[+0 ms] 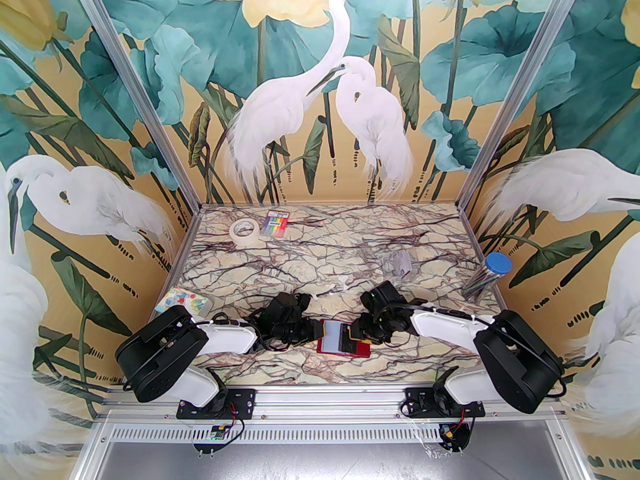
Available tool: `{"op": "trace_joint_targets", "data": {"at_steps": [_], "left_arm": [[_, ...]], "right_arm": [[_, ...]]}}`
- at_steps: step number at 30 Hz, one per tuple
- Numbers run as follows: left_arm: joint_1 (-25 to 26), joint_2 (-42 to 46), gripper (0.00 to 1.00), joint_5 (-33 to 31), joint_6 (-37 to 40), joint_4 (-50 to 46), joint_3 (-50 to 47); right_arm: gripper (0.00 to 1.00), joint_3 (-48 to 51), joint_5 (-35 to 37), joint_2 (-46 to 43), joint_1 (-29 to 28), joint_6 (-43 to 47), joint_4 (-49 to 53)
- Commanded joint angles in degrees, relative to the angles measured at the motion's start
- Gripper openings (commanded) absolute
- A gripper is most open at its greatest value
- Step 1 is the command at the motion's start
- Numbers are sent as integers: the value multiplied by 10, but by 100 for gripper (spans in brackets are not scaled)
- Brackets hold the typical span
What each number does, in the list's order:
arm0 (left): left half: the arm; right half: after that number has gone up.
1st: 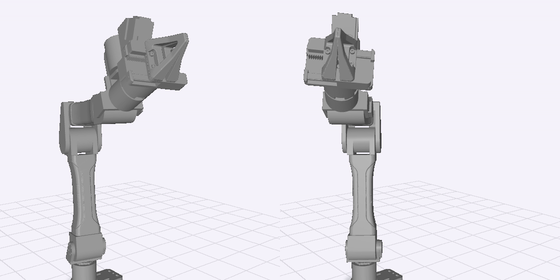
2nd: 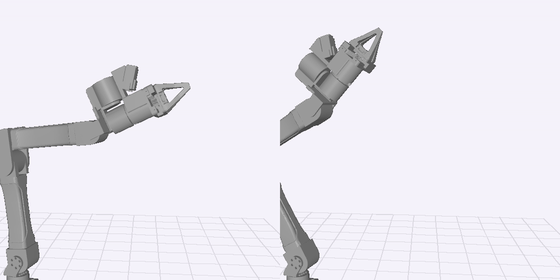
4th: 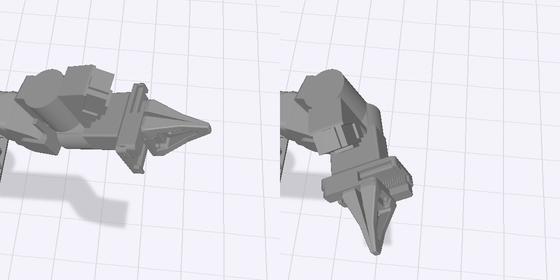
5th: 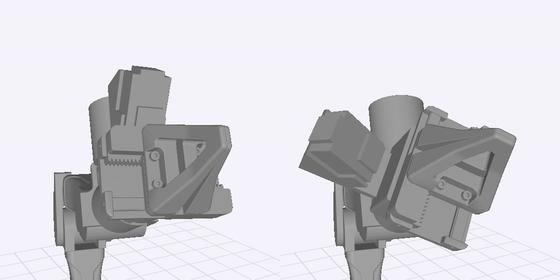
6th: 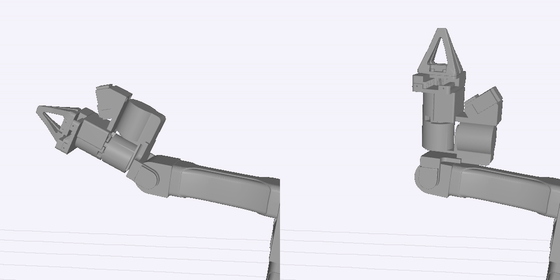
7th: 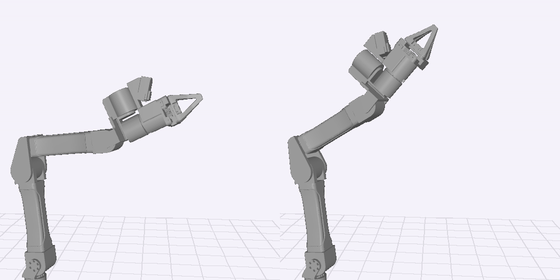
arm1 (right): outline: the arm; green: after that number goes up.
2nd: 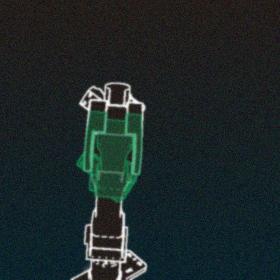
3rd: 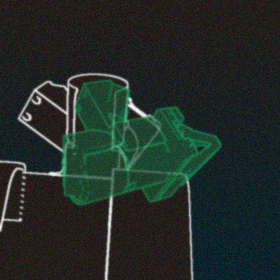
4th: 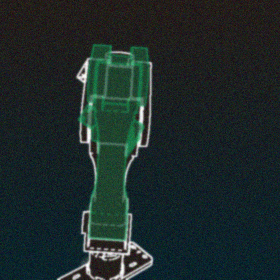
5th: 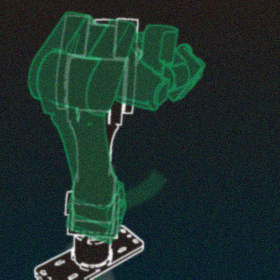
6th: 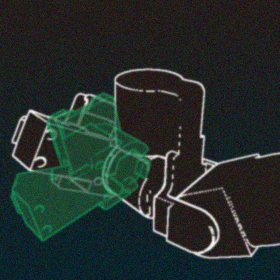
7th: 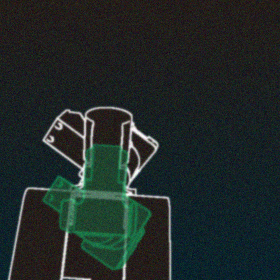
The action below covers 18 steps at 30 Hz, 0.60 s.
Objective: Put the credit cards into the card holder
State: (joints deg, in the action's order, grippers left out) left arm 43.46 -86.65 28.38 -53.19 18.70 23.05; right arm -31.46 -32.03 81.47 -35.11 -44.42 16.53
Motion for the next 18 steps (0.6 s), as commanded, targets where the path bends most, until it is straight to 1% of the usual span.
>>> {"op": "trace_joint_targets", "data": {"at_steps": [1, 18], "left_arm": [[5, -30, 30, -21, 4, -6, 2], [5, -31, 30, -21, 3, -4, 1]], "right_arm": [[33, -13, 11, 11, -7, -4, 4], [32, -33, 10, 30, -21, -5, -2]]}}
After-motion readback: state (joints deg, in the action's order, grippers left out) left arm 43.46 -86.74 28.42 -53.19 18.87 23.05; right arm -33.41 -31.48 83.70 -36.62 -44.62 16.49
